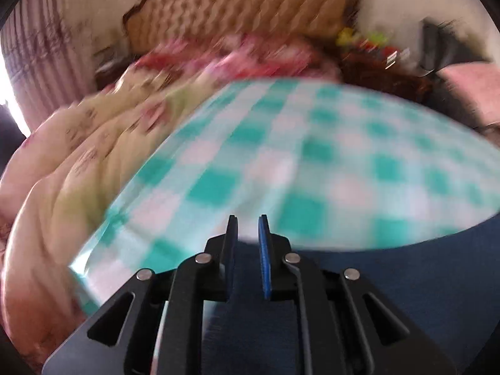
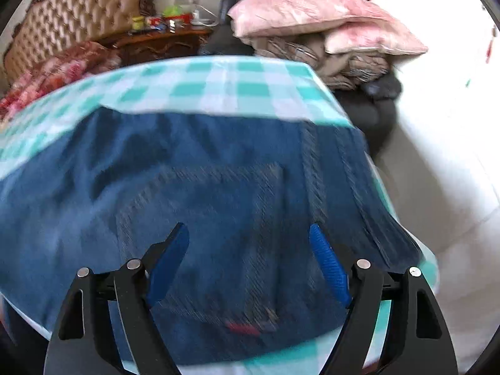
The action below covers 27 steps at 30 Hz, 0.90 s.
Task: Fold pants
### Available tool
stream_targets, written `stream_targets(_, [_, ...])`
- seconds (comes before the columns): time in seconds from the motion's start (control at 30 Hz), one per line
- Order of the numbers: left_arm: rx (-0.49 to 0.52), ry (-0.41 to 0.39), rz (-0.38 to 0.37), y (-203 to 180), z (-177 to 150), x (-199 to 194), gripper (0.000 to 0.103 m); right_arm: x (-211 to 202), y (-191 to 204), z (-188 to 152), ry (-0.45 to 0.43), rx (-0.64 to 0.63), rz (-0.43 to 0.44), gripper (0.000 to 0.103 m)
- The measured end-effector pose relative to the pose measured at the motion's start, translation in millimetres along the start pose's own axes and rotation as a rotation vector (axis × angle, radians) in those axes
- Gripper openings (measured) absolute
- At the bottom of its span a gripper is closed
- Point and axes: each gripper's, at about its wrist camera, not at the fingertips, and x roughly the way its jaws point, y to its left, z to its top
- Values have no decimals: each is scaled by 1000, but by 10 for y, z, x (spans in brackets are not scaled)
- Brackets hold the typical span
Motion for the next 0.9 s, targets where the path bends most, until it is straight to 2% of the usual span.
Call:
stream_targets(0.1, [42, -60, -193, -773, -66, -262, 13, 162, 281, 310, -41, -65, 56, 71])
stream_targets(0.13, [52, -59, -268, -1134, -124, -317, 13, 218, 350, 380, -45, -80, 64, 71])
stream_targets(0.23, [92, -30, -400, -1920, -257, -360, 13, 484, 547, 574, -53, -161, 54, 70])
stream_targets(0.3, [169, 0, -526, -2587, -337, -390, 13, 669, 544, 632, -24, -163, 18, 64])
stream_targets(0.33, [212, 3, -559, -2901, -367, -406, 13, 779, 493, 656, -9, -146, -11, 61])
stream_targets(0.47, [397, -5, -688, -4133, -335, -386, 10, 817, 394, 681, -8, -98, 18, 59])
stream_targets(0.53, [452, 14, -739, -4533, -307, -272, 7, 750, 315, 659, -22, -66, 33, 59])
stream_targets(0.63, [571, 77, -772, -5181, -317, 39, 3, 584, 54, 625, -62, -26, 23, 59])
stream_targets(0.7, [610, 92, -706, -5386, -265, 277, 1, 529, -167, 590, -57, -6, -13, 59])
stream_targets(0.8, [580, 115, -712, -5442, -43, 494, 2, 557, -539, 498, -14, 35, -74, 59])
stream_targets(0.87, [561, 51, -622, -5337, 78, 410, 2, 618, -716, 407, 11, 59, -66, 59])
stream_targets(0.9, [522, 45, -635, -5234, 146, 357, 5, 609, -744, 380, 4, 65, -53, 59])
